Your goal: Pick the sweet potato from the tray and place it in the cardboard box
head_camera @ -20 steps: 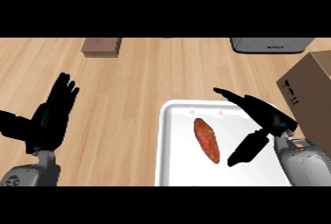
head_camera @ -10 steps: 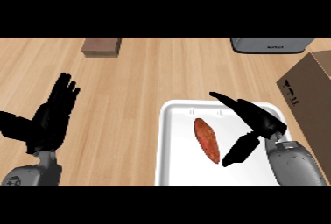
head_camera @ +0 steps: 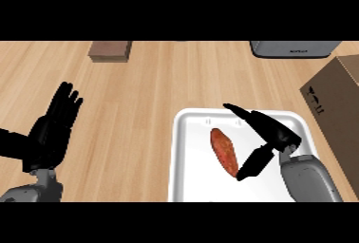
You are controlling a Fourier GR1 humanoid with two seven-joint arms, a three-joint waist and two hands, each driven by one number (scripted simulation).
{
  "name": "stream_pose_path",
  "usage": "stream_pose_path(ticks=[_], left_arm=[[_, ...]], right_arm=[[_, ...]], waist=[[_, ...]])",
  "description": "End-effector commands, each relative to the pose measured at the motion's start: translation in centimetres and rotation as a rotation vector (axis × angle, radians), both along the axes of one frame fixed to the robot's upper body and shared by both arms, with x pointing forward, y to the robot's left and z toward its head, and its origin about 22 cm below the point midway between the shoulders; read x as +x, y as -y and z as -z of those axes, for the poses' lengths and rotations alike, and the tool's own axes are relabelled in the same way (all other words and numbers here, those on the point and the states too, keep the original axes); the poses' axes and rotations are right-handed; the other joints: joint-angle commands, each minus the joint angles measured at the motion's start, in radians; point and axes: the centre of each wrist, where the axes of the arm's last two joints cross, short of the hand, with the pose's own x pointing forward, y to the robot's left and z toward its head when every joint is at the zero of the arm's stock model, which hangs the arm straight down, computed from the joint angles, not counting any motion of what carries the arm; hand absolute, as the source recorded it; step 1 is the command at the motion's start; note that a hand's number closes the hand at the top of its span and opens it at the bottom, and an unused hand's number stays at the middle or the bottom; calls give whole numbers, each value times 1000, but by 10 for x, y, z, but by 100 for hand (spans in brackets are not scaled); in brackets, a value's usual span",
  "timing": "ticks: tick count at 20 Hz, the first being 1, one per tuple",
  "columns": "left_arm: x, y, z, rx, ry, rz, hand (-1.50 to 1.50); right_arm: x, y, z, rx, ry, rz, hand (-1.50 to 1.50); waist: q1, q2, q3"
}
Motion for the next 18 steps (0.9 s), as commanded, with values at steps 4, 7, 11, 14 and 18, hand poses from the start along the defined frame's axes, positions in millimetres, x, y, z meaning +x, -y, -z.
stream_pose_path(ticks=[4, 7, 11, 14, 18], left_arm=[[5, 13, -3, 13, 7, -4, 0], [8, 13, 21, -1, -15, 8, 0], [10, -2, 14, 10, -13, 12, 0], [8, 13, -3, -12, -12, -4, 0], [8, 10, 14, 17, -6, -7, 0]], right_arm=[[-2, -10, 3, 3, -5, -14, -150], [13, -2, 23, -6, -15, -14, -150], [3, -21, 16, -12, -24, -28, -150], [-5, -11, 18, -16, -39, -20, -150], [5, -39, 25, -24, -21, -34, -150]], waist=[[-1, 0, 0], [0, 1, 0], [0, 0, 0], [-1, 0, 0], [0, 0, 0]])
